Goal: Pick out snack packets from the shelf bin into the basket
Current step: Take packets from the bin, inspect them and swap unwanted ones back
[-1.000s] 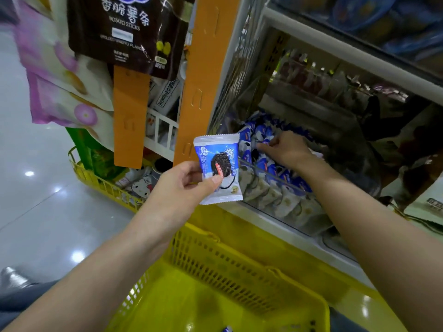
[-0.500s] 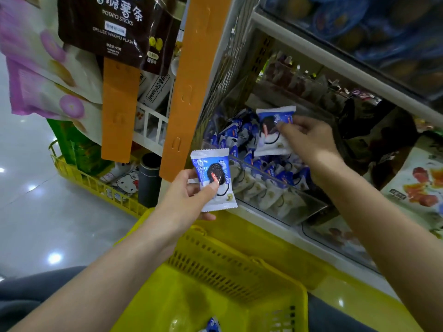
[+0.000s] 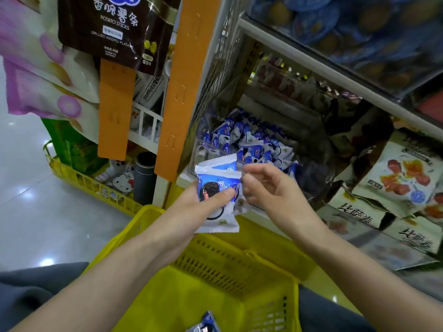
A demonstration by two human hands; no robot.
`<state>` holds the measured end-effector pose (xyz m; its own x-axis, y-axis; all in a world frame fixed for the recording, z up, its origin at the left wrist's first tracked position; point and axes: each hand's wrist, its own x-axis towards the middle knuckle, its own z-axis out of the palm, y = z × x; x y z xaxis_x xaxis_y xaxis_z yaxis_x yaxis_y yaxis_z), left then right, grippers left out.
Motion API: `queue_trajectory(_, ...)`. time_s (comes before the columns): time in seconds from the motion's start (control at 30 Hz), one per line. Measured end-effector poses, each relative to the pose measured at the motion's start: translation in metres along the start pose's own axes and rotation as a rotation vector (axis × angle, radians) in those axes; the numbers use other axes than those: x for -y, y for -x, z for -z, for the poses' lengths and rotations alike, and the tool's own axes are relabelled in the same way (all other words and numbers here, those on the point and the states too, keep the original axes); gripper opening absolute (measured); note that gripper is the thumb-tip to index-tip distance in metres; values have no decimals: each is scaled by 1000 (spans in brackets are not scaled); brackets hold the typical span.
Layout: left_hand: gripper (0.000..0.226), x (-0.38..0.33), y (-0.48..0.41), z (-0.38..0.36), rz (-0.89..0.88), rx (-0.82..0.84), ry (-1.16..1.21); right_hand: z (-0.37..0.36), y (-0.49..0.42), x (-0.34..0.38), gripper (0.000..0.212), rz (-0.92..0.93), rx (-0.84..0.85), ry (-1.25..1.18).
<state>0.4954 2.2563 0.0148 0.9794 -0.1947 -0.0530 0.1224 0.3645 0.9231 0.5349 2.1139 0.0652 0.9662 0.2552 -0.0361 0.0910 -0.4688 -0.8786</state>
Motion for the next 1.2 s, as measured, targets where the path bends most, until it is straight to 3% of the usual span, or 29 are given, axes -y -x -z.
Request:
queue_trajectory(0.1,44,-3,-1,-1,-12,30,-18,10,-5,0,24,-64,28,131)
queue_trajectory(0.2,45,-5,-4,-1,-29,54,-33,16,-7,2,22,-143,239,-12)
queue_trajectory(0.37,41,-6,-10,-1,-74,37,21,24,-14,7,17,-71,263,-56)
queue_trajectory(0.43,36,-8,-11,0,-65,-14,93,28,-25,13,12,-57,165,-29)
queue_trajectory(0.6,27,-16,-16,8,-15,-234,206,39,-87,18,7,3,-327,131)
queue_trajectory(0.67,28,-17,-18,10,11,-255,186,34,-112,14,13,24,-375,213)
queue_trajectory(0.77,31,-17,-19,13,33,-286,117,20,-138,4,31,-10,-315,352)
queue_trajectory(0.9,34,-23,-20,14,33,-274,125,17,-151,-7,19,-93,-205,529)
queue_trajectory(1.0,36,-26,-20,13,29,-275,117,24,-153,-6,31,-211,-108,653)
queue_trajectory(1.1,34,-25,-19,11,26,-278,118,26,-154,-2,25,-286,-32,650)
queue_trajectory(1.2,34,-24,-18,11,26,-283,101,16,-158,2,26,-228,-27,623)
